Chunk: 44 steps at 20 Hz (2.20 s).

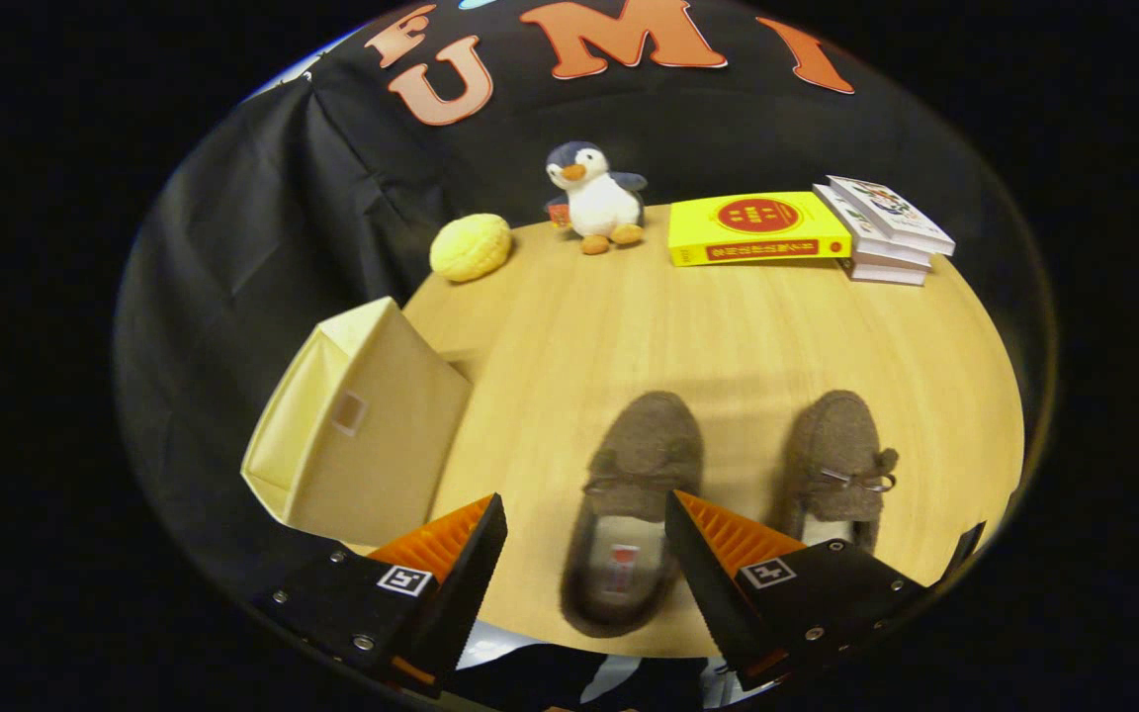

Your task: Open the storage box then place both shoes into the box .Put the left shoe in first, then the right shoe, with the right side of both shoes facing outward in a uniform manner.

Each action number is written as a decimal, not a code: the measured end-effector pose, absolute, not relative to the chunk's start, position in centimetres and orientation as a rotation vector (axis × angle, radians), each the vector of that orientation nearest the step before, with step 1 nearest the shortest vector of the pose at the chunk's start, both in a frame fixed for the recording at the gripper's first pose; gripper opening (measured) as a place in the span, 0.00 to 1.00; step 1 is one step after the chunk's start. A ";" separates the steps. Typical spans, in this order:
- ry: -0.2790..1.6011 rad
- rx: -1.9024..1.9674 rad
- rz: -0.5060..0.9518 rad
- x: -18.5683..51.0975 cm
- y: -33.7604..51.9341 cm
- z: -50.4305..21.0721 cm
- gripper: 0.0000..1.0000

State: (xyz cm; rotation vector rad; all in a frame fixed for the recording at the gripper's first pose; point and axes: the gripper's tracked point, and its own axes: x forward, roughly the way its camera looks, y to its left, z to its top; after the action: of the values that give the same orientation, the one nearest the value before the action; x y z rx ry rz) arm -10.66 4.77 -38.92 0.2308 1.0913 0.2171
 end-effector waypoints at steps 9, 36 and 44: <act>1.146 0.195 0.080 -11.4 1.6 -47.6 0.78; 0.996 0.307 0.198 -3.4 14.2 -28.6 0.04; 1.044 0.282 0.317 -2.0 27.5 -26.8 0.04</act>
State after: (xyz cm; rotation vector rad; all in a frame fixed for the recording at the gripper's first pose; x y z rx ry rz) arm -1.97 27.47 -26.85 0.2820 1.0443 0.3169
